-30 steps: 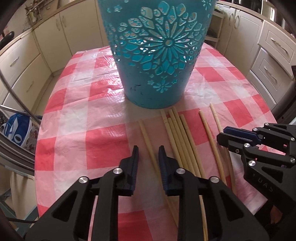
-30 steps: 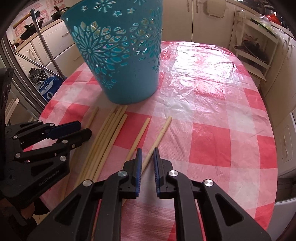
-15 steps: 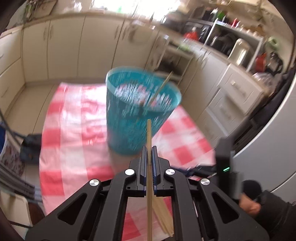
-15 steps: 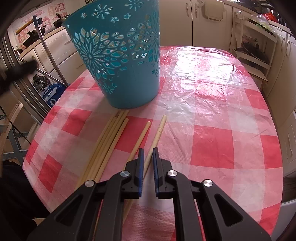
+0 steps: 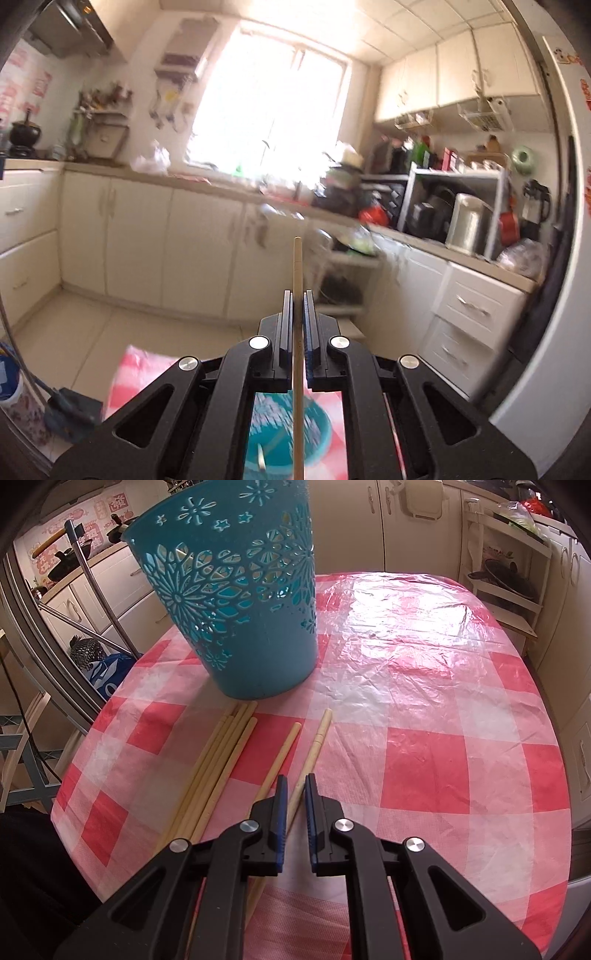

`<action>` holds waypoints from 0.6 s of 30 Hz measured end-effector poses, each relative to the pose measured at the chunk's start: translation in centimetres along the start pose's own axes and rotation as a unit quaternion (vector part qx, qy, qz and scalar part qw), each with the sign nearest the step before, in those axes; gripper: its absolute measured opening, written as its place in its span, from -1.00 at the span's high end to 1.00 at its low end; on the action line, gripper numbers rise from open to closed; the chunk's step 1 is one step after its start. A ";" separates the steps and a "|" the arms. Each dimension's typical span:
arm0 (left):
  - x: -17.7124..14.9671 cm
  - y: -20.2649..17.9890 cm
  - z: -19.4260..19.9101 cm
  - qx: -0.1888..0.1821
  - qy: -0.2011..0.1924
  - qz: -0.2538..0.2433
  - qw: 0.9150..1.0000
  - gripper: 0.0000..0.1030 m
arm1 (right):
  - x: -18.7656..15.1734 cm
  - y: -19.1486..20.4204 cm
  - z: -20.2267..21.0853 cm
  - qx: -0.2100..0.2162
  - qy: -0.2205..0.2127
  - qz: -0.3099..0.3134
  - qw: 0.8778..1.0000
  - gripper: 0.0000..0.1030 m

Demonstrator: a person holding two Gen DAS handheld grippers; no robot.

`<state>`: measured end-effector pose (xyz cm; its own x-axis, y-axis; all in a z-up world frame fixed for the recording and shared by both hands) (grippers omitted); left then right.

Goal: Organize utensils
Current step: 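Hold the chopstick over the teal basket and open the left gripper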

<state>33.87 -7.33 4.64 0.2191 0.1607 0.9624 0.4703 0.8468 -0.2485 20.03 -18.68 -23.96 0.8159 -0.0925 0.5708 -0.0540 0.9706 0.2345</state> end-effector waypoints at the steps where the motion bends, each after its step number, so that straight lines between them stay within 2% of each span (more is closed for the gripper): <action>1: 0.5 0.2 -0.4 0.015 -0.014 0.004 1.000 0.92 | 0.0 0.0 0.0 0.000 -0.001 0.001 1.000 0.80; 4: 0.6 0.9 -2.4 0.056 -0.043 0.007 0.997 0.92 | 0.0 0.0 0.0 0.001 -0.002 0.002 1.000 0.80; 7: 0.0 1.6 -4.0 0.078 -0.044 0.008 0.996 0.92 | 0.0 0.0 0.0 0.001 -0.003 0.003 1.000 0.80; 13: -3.4 2.5 -7.1 0.116 0.019 -0.016 0.993 0.91 | 0.1 0.0 0.0 0.001 -0.002 0.005 1.000 0.80; 18: -6.0 3.0 -7.1 0.127 0.057 -0.032 0.990 0.91 | 0.1 0.0 -0.1 0.001 0.000 0.005 1.000 0.80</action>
<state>40.05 -9.34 -2.64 0.2973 0.0559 0.9531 0.2590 0.9561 -0.1369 20.16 -18.64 -23.95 0.8151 -0.0831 0.5733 -0.0634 0.9709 0.2309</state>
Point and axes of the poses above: each gripper's, at about its wrist camera, not at the fingertips, and z roughly against the way its jaws point, y to its left, x to its top, the point moved 6 cm from there along -z, roughly the way its jaws point, and after that the axes turned 2 degrees about -y, right-handed, at the moved point
